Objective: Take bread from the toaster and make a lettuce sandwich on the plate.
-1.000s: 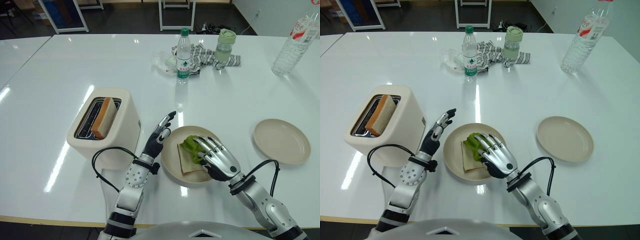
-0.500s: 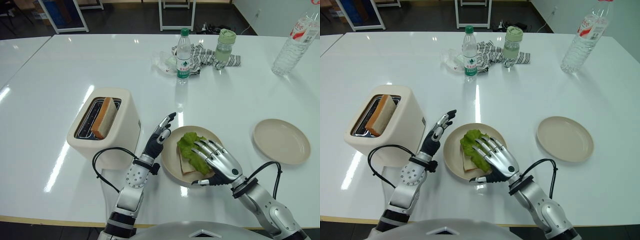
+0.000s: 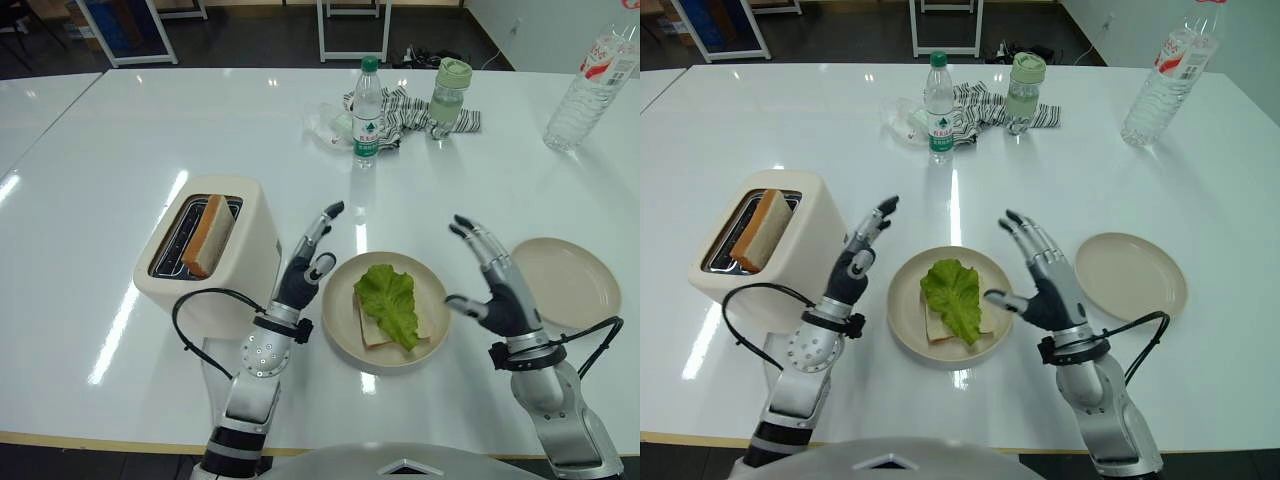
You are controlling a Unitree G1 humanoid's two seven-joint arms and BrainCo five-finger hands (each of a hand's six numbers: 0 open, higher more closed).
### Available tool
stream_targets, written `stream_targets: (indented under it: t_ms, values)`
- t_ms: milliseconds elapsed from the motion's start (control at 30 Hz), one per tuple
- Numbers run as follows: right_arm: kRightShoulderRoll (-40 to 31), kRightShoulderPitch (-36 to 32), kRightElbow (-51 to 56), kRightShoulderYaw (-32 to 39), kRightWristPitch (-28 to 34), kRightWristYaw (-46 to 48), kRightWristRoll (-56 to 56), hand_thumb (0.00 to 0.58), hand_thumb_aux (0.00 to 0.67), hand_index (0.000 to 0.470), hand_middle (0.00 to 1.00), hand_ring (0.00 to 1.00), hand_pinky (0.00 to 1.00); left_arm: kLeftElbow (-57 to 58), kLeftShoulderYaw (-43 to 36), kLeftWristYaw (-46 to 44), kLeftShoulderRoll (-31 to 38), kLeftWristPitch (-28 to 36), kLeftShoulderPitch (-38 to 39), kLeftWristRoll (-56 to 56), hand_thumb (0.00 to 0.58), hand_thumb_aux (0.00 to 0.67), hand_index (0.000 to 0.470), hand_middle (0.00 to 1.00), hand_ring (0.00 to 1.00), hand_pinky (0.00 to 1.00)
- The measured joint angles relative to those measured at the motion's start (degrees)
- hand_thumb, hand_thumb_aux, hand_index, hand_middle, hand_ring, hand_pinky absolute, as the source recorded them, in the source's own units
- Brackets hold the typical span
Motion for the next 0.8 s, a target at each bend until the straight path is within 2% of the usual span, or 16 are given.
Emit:
stream_targets:
  t_ms: [67,133,333,433,533,800]
  values:
    - [2.9,-0.1,0.1,-4.0,2.9,1.8,10.0,0.000,0.000,0.000,0.00,0.00,0.00,-9.2,8.8,2.9,4.4,-1.1,0.0,10.2,0.000,0.000,0.000,0.00,0.00,0.00]
    - [4.2,-0.1,0.3,-6.7,4.6,2.8,14.3,0.000,0.000,0.000,0.00,0.00,0.00,-14.7,17.6,4.1,9.1,0.5,0.3,17.3,0.000,0.000,0.000,0.00,0.00,0.00]
    - [6.5,-0.6,1.0,-8.1,5.4,4.2,15.8,0.000,0.000,0.000,0.00,0.00,0.00,-13.9,30.1,6.2,15.4,1.4,5.6,25.7,0.000,0.000,0.000,0.00,0.00,0.00]
    - [7.4,-0.9,1.5,-8.1,5.4,4.7,15.8,0.000,0.000,0.000,0.00,0.00,0.00,-10.0,31.4,6.9,16.5,2.0,9.1,28.9,0.000,0.000,0.000,0.00,0.00,0.00]
    - [7.7,-1.0,1.7,-8.3,5.4,5.4,15.7,0.000,0.000,0.000,0.00,0.00,0.00,-5.3,31.0,4.4,16.6,6.2,11.2,30.2,0.000,0.000,0.000,0.00,0.00,0.00]
    - [7.8,-1.1,2.3,-9.1,5.4,6.7,15.7,0.000,0.000,0.000,0.00,0.00,0.00,-0.3,27.8,1.4,16.6,12.9,11.1,30.2,0.000,0.000,0.000,0.00,0.00,0.00]
